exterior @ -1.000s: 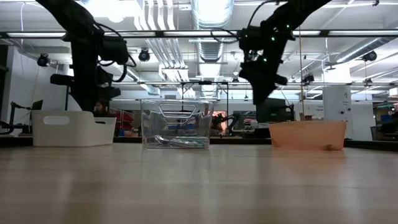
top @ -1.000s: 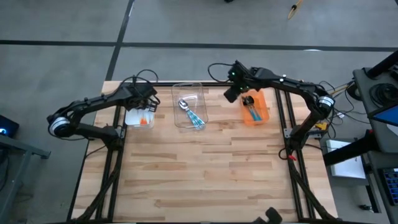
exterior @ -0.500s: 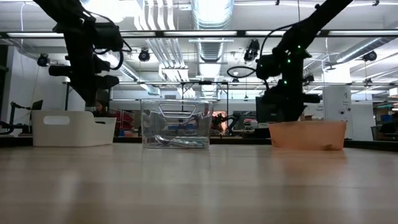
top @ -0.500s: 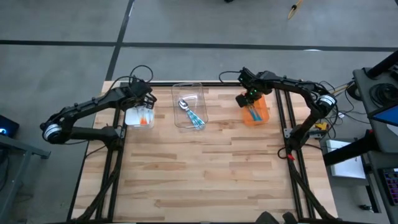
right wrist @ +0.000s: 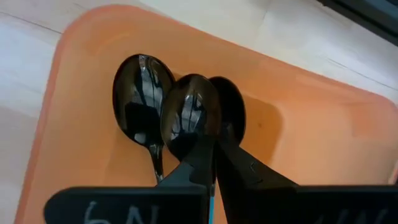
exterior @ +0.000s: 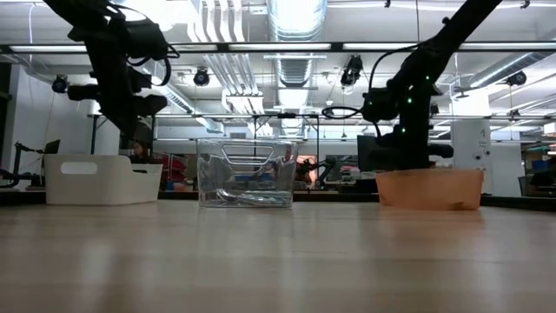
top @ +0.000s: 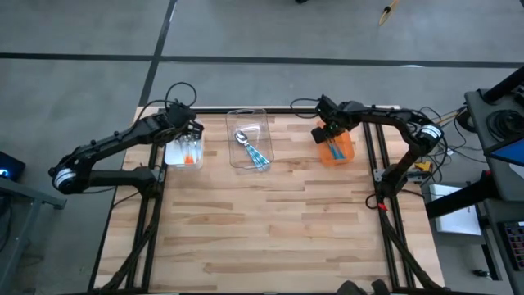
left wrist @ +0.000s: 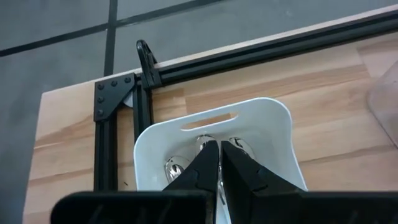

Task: Sort silverware by color (type)
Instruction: Return to Home Position

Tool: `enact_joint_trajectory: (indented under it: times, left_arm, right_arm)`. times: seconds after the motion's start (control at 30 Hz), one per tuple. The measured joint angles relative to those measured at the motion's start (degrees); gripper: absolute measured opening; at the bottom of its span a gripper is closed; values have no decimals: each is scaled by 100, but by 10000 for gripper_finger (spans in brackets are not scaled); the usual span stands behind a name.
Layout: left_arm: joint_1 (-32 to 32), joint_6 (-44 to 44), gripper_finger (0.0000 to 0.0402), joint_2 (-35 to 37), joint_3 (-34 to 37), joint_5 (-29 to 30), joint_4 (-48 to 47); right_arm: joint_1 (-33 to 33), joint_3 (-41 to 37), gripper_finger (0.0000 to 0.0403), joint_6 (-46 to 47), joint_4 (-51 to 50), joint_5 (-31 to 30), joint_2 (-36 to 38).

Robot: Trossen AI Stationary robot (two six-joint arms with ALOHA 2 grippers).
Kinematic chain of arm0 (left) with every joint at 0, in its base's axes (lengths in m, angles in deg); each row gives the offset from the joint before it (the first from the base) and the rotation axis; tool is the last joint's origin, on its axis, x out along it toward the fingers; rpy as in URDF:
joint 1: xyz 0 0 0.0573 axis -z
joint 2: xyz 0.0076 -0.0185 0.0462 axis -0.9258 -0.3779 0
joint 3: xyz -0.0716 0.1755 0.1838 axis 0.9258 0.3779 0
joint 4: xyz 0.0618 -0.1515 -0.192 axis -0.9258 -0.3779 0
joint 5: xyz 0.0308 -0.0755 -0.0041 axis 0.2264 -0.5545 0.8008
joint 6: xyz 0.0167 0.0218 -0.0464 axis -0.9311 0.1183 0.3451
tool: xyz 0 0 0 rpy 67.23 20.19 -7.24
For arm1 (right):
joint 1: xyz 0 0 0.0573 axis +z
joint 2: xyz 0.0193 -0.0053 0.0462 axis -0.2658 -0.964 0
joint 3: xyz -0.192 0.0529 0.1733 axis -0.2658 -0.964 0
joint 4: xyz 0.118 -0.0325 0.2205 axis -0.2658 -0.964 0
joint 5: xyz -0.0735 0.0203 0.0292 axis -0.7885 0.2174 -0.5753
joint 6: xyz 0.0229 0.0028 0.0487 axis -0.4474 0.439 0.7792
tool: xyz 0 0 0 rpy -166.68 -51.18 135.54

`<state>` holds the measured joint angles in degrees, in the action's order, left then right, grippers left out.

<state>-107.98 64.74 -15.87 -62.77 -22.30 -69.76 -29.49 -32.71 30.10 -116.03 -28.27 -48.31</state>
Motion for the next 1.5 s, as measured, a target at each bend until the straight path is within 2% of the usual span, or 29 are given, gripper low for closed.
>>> enact_joint_trajectory:
  times: [0.87, 1.17, 1.5]
  left_arm:
    - [0, 0, 0, 0, 0, 0, 148]
    - [0, 0, 0, -2, 0, -2, 166]
    - [0, 0, 0, -2, 0, -2, 166]
  right_arm:
    - [2, -510, 9, 54, 913, 13, -6]
    - [0, -525, 9, 51, 925, 1, -6]
    - [2, -523, 9, -51, 705, -285, 44]
